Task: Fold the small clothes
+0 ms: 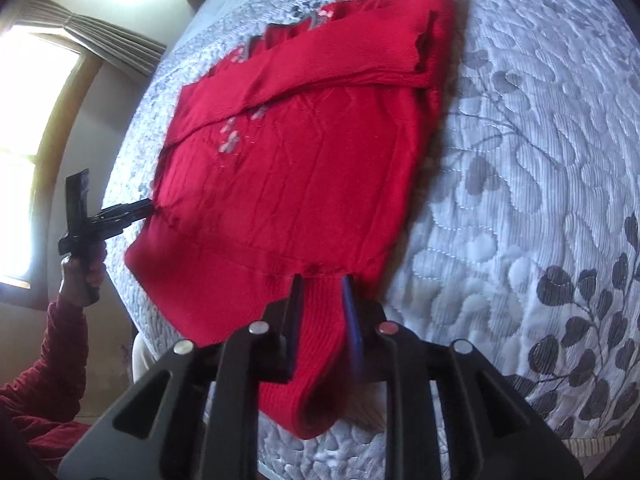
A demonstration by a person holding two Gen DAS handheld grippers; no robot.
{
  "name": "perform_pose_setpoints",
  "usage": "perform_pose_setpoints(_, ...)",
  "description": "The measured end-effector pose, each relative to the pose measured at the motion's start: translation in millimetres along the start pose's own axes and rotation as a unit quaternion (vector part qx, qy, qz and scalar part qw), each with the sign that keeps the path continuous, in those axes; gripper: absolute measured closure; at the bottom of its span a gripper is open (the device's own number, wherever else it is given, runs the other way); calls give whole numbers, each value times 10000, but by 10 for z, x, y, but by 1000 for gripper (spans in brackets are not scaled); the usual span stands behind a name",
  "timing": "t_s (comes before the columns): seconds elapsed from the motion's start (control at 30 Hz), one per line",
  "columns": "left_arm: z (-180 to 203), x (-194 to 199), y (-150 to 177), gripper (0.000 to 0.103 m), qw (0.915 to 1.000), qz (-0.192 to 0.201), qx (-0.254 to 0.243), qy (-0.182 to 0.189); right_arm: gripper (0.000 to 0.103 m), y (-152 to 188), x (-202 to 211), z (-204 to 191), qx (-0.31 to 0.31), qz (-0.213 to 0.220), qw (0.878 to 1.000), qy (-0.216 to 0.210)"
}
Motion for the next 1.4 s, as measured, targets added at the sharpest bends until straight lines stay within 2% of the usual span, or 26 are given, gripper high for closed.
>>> perform_pose_setpoints(0.17,135,-68,27,49,9998,-95,-100,119,76,76,-127,82,-95,-144,9999,-4)
perform_pose_setpoints(0.23,169,-107,30,49,9998,-124,-153,61,88,98,-168,15,-48,-179,9998,-99)
perform_pose_setpoints(0.27,180,-127,21,57,9998,-125,-148,28,99,106,-184,-8,-9,-185,9998,-120)
perform_pose_setpoints(0.3,181,-138,21,75,9998,-142,-104,31,99,112,-193,-32,21,-200,9997,-140)
perform_pose_setpoints(0.4,197,-97,-6,92,9997,-100,81,188,99,82,-118,-116,78,-82,9996,-267)
perform_pose_setpoints(0.5,174,79,-41,93,9983,123,309,485,99,10,82,-199,9,258,9979,-600)
perform_pose_setpoints(0.6,129,248,-63,93,9972,366,370,543,99,-36,285,-211,-27,510,9962,-704)
perform_pose_setpoints(0.7,68,270,-61,93,9969,441,366,535,99,-54,304,-182,-8,512,9968,-608)
perform_pose_setpoints(0.87,33,128,11,93,9971,343,344,578,99,-48,163,-102,-159,410,9973,-591)
perform_pose_setpoints(0.97,153,192,1,93,9959,497,219,727,99,-58,184,-115,-202,524,9960,-702)
perform_pose_setpoints(1.07,146,236,-13,93,9962,612,103,612,99,-67,226,-90,-239,605,9954,-701)
perform_pose_setpoints(1.17,56,230,-3,93,9960,624,314,551,99,-57,182,-52,-250,531,9966,-579)
perform_pose_setpoints(1.3,-77,304,-76,94,9909,851,761,716,99,-105,216,-60,-262,625,9958,-616)
perform_pose_setpoints(1.4,-95,441,-181,94,9893,1016,781,699,100,-237,303,-82,-253,720,9950,-645)
Point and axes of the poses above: each gripper's, at about its wrist camera, not at the fingertips, and x roughly against the way its jaws point, z to its right, y to its underside, the point moved 10 cm from there along -x, roughly the way its jaws point, and after that the axes turned 4 degrees about z, right-handed, at the moved point
